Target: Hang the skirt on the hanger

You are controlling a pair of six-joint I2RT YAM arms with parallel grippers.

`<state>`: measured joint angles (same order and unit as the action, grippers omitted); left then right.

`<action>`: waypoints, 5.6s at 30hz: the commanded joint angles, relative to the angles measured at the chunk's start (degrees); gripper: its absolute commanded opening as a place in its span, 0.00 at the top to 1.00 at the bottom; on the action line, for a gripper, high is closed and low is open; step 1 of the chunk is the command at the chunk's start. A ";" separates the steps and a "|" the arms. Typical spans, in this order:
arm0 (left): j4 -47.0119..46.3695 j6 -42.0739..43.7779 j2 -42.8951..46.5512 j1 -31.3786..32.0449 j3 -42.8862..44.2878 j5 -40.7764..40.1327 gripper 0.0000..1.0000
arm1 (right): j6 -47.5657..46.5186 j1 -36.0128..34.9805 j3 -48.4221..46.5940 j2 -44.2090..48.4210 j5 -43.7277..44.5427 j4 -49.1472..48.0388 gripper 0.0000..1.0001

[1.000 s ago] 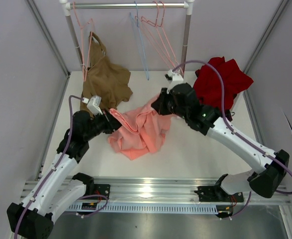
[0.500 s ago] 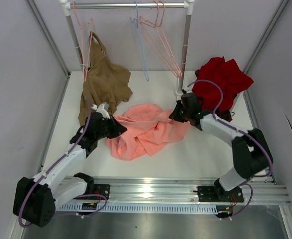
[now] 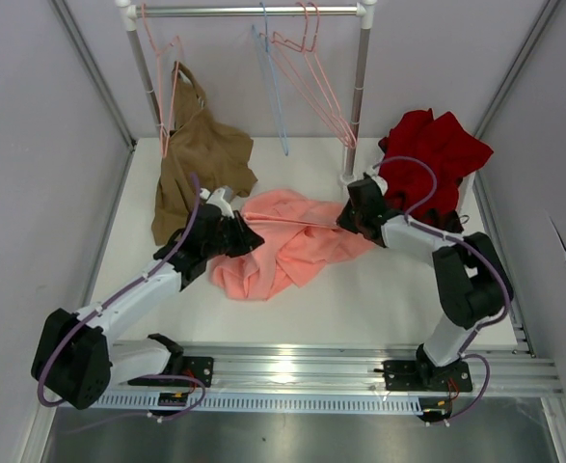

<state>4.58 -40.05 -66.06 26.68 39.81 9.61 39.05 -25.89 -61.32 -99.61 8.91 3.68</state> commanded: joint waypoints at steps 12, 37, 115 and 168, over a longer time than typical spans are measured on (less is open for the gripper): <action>-0.37 1.12 0.76 2.94 3.52 -3.54 1.00 | 1.91 9.27 11.48 17.60 12.72 6.78 1.00; 2.09 2.52 -2.59 3.91 5.89 -4.49 1.00 | -2.48 4.20 7.99 20.89 14.23 8.98 1.00; 24.51 2.00 21.76 -0.75 -5.09 -3.46 0.45 | -15.93 -27.81 19.84 27.71 22.12 13.98 0.36; 20.30 2.00 18.95 -0.40 -9.40 0.06 0.45 | -27.88 -36.95 5.69 9.09 20.62 1.41 0.75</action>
<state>27.07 -38.52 -46.81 26.33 30.41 8.84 12.73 -63.55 -52.49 -91.26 27.31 7.68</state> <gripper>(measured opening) 0.550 0.278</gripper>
